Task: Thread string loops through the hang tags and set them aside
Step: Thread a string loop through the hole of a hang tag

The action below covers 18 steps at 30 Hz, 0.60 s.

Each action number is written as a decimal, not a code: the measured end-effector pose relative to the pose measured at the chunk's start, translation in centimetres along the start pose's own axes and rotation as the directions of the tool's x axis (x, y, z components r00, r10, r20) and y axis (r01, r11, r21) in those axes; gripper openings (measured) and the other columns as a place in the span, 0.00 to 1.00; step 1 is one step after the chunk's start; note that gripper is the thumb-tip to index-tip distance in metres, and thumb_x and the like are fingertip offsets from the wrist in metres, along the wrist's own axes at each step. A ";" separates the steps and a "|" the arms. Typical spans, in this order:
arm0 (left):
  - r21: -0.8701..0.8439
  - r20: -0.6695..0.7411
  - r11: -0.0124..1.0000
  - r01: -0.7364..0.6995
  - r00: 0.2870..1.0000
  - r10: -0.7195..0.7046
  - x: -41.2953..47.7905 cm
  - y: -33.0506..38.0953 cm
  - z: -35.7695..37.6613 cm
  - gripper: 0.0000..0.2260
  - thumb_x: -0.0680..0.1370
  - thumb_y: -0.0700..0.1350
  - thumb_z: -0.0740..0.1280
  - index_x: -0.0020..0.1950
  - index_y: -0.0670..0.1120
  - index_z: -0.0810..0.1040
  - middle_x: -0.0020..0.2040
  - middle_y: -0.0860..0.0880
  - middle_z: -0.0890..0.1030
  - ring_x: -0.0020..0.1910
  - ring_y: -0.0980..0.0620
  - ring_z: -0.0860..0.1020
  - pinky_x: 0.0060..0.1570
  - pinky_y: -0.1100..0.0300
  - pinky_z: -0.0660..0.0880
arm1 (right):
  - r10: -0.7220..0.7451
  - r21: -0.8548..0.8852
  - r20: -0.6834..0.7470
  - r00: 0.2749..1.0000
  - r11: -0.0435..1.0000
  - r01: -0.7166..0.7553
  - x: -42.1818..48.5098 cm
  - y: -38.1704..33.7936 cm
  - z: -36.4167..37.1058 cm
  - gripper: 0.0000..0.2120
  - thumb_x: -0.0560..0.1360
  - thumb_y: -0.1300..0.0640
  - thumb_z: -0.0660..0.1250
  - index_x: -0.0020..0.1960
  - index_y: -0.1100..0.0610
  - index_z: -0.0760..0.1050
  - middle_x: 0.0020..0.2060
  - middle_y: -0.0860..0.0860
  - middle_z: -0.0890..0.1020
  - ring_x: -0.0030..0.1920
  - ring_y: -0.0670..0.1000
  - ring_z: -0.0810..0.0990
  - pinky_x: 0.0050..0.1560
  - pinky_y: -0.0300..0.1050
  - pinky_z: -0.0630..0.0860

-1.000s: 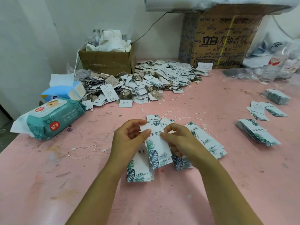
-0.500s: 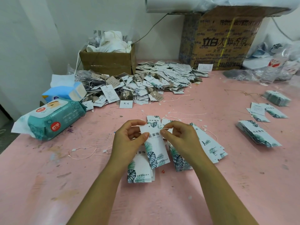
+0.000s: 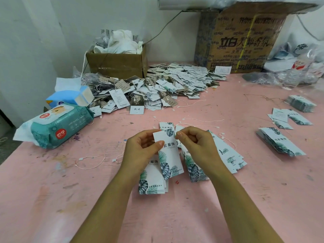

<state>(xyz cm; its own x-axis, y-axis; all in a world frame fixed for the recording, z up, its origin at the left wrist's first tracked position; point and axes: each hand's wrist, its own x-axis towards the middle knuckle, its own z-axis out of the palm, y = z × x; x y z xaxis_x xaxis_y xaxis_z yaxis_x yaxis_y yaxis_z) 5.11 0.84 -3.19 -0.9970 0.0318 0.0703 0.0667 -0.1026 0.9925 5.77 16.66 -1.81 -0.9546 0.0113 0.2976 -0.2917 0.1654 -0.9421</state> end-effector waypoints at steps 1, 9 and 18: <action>-0.009 0.001 1.000 0.009 1.000 -0.009 0.0 0.0 0.1 0.13 0.71 0.32 0.70 0.47 0.50 0.81 0.44 0.50 0.85 0.45 0.50 0.83 0.42 0.58 0.80 | -0.015 -0.059 -0.010 1.000 0.998 0.015 0.0 0.1 0.0 0.10 0.74 0.61 0.67 0.36 0.51 0.76 0.33 0.53 0.79 0.32 0.41 0.72 0.34 0.33 0.69; -0.025 0.024 0.999 0.039 0.999 -0.039 -0.3 0.3 0.4 0.11 0.74 0.33 0.67 0.46 0.49 0.81 0.42 0.49 0.85 0.40 0.51 0.82 0.38 0.59 0.80 | -0.036 -0.057 -0.028 0.999 0.998 0.034 0.0 -0.1 -0.2 0.09 0.74 0.65 0.66 0.39 0.54 0.79 0.27 0.42 0.78 0.28 0.38 0.73 0.31 0.27 0.67; 0.019 0.070 0.999 0.025 0.997 -0.026 -0.5 0.5 0.5 0.13 0.73 0.32 0.68 0.52 0.49 0.80 0.45 0.44 0.84 0.44 0.47 0.82 0.43 0.54 0.79 | 0.060 0.126 -0.041 0.997 0.991 -0.054 -0.1 -0.4 -0.4 0.13 0.68 0.72 0.70 0.42 0.55 0.81 0.32 0.42 0.83 0.34 0.41 0.82 0.34 0.30 0.74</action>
<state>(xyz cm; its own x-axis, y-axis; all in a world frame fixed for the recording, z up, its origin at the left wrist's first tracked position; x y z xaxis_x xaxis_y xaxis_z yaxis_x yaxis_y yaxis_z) 5.68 1.23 -2.66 -0.9933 0.1039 0.0509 0.0424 -0.0826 0.9957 6.01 16.97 -1.38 -0.9671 0.0611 0.2469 -0.2449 0.0388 -0.9688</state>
